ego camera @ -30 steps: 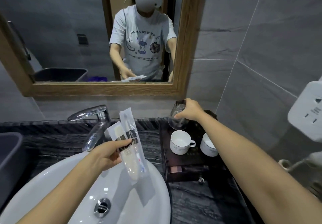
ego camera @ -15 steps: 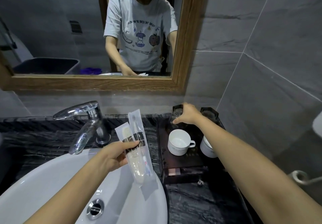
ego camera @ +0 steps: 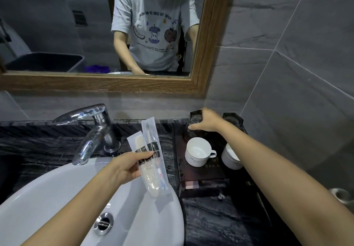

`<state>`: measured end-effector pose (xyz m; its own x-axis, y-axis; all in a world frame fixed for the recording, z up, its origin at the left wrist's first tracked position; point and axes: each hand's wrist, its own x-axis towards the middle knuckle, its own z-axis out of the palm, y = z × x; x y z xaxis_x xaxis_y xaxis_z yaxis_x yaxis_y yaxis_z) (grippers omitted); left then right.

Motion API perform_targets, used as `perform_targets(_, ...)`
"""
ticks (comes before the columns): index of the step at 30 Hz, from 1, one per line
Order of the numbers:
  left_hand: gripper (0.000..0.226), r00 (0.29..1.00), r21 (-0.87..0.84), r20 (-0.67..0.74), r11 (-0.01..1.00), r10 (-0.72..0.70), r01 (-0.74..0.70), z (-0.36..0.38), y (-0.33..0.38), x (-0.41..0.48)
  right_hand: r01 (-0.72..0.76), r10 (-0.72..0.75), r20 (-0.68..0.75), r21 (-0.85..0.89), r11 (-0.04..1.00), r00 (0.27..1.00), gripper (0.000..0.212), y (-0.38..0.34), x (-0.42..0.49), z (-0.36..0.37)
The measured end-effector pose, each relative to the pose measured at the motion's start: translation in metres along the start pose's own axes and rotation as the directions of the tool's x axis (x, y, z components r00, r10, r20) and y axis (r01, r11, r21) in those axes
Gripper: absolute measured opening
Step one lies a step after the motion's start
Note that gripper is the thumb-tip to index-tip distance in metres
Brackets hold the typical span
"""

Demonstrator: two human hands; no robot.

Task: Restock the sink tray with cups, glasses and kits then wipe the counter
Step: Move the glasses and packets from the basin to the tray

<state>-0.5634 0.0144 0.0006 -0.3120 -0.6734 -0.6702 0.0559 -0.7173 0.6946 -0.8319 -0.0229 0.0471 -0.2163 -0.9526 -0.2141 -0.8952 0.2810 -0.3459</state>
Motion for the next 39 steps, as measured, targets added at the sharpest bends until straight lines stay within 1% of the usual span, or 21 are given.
perform_targets(3, 0.015, 1.000, -0.004, -0.015, 1.000, -0.009, 0.009, -0.002, -0.003, 0.003, -0.017, 0.017, 0.008, -0.011, 1.000, 1.000, 0.076, -0.003, -0.002, 0.000)
perform_targets(6, 0.014, 1.000, -0.002, 0.001, 1.000, -0.015, 0.015, -0.004, -0.004, 0.004, -0.037, 0.037, 0.001, -0.021, 0.999, 0.999, 0.070, -0.007, -0.005, 0.002)
perform_targets(10, 0.010, 1.000, 0.001, 0.012, 1.000, -0.017, 0.017, -0.006, -0.006, 0.005, -0.066, 0.066, -0.003, -0.036, 0.997, 0.998, 0.069, -0.012, -0.007, 0.004)
perform_targets(13, 0.007, 1.000, -0.001, 0.015, 1.000, -0.014, 0.014, -0.009, -0.007, 0.005, -0.080, 0.080, -0.016, -0.041, 0.996, 0.997, 0.079, -0.012, -0.007, 0.007)
perform_targets(20, 0.010, 0.999, -0.003, 0.028, 1.000, -0.024, 0.024, -0.010, -0.009, 0.004, -0.090, 0.090, -0.018, -0.027, 0.996, 0.996, 0.096, -0.009, -0.006, 0.011)
perform_targets(22, 0.010, 0.999, 0.000, 0.028, 1.000, -0.025, 0.025, -0.009, -0.008, 0.003, -0.084, 0.084, 0.004, 0.002, 0.996, 0.996, 0.102, -0.009, -0.009, 0.010)
perform_targets(24, 0.012, 0.999, 0.004, 0.021, 1.000, -0.025, 0.025, -0.008, -0.006, 0.003, -0.083, 0.083, 0.004, 0.066, 0.994, 0.997, 0.105, -0.009, -0.013, 0.007)
perform_targets(28, 0.016, 0.999, 0.009, 0.031, 1.000, -0.021, 0.021, -0.004, -0.002, 0.001, -0.058, 0.067, -0.058, 0.149, 0.987, 0.996, 0.093, -0.004, -0.022, -0.003)
perform_targets(33, 0.014, 0.998, 0.021, 0.058, 1.000, -0.017, 0.016, 0.008, 0.001, -0.003, -0.040, 0.062, -0.141, 0.159, 0.986, 0.988, 0.074, 0.008, -0.048, -0.017)
perform_targets(36, 0.009, 0.995, 0.024, 0.100, 1.000, -0.019, 0.016, 0.020, 0.001, -0.007, -0.029, 0.061, -0.193, 0.165, 0.986, 0.979, 0.060, 0.012, -0.077, -0.014)
perform_targets(37, 0.009, 0.994, 0.029, 0.111, 0.999, -0.019, 0.016, 0.023, 0.000, -0.008, -0.023, 0.064, -0.231, 0.174, 0.984, 0.971, 0.053, 0.013, -0.089, -0.011)
perform_targets(39, 0.011, 0.992, 0.040, 0.122, 0.999, -0.025, 0.020, 0.030, -0.004, -0.008, -0.007, 0.081, -0.359, 0.202, 0.979, 0.930, 0.038, 0.015, -0.113, 0.001)
